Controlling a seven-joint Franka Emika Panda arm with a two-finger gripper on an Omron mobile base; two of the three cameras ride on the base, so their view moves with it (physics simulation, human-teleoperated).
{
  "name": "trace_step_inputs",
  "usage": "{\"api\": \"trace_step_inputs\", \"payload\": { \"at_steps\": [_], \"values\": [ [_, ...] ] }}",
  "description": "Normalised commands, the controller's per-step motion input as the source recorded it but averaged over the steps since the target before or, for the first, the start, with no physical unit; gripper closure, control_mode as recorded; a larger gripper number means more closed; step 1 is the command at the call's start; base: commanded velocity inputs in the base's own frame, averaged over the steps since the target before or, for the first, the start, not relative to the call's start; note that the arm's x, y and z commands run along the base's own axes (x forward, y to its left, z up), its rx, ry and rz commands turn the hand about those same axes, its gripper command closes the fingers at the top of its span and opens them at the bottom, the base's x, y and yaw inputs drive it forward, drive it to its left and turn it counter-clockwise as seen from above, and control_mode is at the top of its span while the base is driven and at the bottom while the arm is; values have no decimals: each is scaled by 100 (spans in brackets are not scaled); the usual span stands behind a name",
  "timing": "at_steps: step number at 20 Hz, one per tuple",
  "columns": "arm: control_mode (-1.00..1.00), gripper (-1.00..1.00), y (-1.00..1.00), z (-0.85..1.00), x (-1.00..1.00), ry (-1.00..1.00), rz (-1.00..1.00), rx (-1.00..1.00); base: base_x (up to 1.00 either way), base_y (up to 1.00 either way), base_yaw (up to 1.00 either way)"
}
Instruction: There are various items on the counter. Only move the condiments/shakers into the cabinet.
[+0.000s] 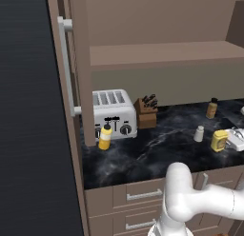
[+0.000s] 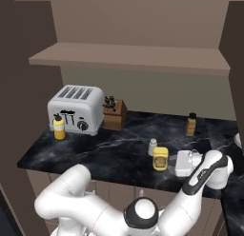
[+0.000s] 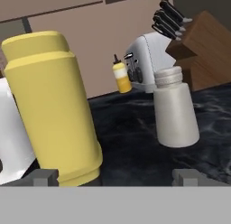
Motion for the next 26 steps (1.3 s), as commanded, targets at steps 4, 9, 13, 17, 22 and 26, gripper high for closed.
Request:
{"api": "trace_step_inputs", "payload": {
  "at_steps": [4,9,13,17,22,26],
  "values": [
    [-100,-100,0,0,0,0,-2,0,0,0,0],
    [-100,-100,0,2,-7,-1,0,0,0,0,0],
    [-100,-100,0,9,-5,0,0,5,0,0,0],
    [-100,-100,0,0,0,0,0,0,0,0,0],
    [-100,-100,-10,15,-9,0,0,9,0,0,0],
    [-100,-100,-32,10,-11,0,0,12,0,0,0]
  ]
}}
